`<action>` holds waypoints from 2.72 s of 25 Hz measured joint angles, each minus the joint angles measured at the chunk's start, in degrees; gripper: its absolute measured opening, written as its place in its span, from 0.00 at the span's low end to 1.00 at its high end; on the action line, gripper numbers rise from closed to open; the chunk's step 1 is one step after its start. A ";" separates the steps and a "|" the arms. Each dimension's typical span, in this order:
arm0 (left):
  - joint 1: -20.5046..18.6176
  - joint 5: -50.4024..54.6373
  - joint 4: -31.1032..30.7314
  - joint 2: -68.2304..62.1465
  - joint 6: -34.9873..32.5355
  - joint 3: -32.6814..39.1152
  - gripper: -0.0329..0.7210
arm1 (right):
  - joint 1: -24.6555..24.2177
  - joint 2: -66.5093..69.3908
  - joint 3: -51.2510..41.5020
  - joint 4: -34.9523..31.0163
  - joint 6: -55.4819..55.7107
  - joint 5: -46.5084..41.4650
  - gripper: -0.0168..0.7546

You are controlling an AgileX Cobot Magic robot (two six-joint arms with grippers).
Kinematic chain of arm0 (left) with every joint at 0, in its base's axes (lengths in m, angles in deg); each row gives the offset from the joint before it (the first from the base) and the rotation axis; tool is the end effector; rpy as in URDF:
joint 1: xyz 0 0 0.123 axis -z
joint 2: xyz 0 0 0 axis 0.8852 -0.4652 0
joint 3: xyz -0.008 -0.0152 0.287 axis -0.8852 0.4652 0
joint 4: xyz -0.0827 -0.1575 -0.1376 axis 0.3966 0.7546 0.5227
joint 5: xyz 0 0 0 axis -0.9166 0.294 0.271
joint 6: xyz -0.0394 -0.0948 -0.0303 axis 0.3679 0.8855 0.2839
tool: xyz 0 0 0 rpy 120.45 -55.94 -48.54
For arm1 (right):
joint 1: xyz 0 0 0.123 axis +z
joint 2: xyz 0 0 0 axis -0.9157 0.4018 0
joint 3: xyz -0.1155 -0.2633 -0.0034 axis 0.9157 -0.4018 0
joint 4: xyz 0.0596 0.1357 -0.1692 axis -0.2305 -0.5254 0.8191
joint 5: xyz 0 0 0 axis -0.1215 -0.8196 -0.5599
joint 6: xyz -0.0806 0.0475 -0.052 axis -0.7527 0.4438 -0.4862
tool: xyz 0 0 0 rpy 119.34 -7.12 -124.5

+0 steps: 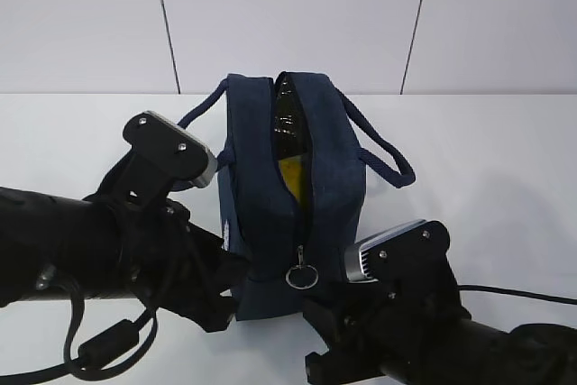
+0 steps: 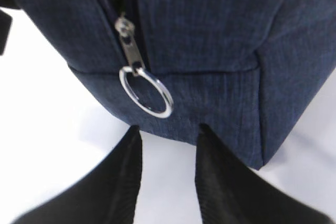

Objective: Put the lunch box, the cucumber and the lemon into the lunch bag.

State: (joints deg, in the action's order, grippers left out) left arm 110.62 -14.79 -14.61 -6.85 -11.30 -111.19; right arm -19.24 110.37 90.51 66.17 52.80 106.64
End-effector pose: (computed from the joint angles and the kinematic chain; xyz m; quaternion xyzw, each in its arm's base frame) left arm 0.1794 -0.2019 0.1959 0.3307 0.8630 -0.1761 0.3389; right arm 0.1940 0.1872 0.1288 -0.1795 0.8525 0.2160 0.4408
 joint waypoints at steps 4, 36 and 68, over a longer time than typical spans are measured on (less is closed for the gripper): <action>0.00 0.00 0.00 0.00 0.00 0.00 0.44 | 0.00 0.19 0.16 0.00 0.00 1.34 0.34; 0.00 0.00 0.00 0.00 0.00 0.00 0.44 | 0.00 2.21 4.39 0.79 -0.09 1.81 0.13; 0.00 3.75 -0.10 -0.03 0.08 -1.06 0.44 | 0.00 -3.26 4.39 5.36 0.89 -2.22 0.00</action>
State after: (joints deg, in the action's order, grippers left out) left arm 110.62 -11.04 -14.71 -6.88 -11.22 -112.26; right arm -19.24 107.11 94.90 71.54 53.69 104.42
